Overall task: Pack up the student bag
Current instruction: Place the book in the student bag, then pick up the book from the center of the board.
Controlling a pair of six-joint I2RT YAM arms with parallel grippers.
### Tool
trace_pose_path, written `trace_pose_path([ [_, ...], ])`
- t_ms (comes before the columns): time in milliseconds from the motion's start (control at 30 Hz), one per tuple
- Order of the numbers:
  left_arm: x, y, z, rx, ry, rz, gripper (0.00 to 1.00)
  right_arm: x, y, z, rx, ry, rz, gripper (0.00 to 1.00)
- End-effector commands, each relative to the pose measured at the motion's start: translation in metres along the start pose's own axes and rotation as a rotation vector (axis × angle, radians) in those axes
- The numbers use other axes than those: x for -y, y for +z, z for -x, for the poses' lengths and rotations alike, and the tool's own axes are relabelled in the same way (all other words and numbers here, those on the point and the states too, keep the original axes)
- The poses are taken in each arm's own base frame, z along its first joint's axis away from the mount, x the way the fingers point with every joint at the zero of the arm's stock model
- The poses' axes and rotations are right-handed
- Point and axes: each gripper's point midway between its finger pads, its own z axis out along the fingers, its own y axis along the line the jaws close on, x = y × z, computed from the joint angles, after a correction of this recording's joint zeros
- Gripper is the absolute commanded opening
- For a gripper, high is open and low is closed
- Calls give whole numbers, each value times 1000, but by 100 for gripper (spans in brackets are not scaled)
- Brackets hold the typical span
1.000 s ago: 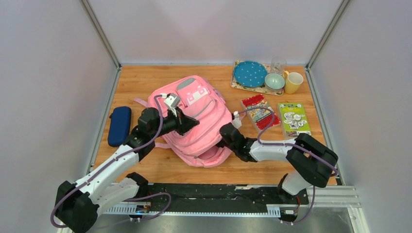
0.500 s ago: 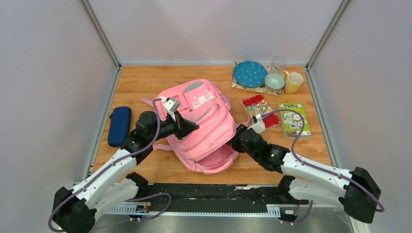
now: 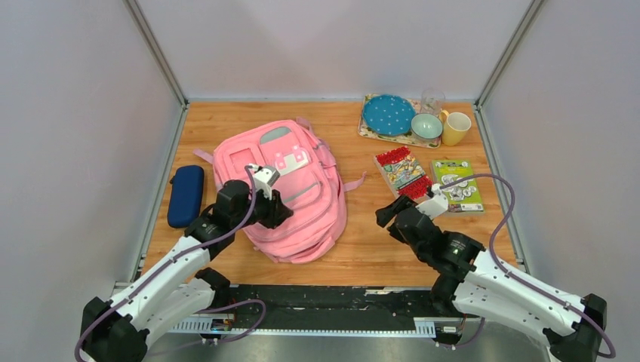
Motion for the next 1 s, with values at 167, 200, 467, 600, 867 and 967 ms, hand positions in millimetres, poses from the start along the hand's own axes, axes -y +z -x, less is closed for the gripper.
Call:
trace_pose_path([
  [167,29,-32,85,203,-8,-44,61,9,-7,75,167,-53,-109,75],
  [200,33,-33,92,219,-13,-63,63,19,-3,89,187,-29,-149,75],
  [467,80,9,147,266,-91,-284,69,12,39,139,107,-5,-113,75],
  [600,92,55,141,189,-105,-306,70,13,68,160,76,8,-151,73],
  [867,98,132,123,96,-147,-272,77,24,128,193,67,-58,-225,73],
  [967,101,155,113,66,-167,-275,77,34,145,201,69,-95,-262,74],
])
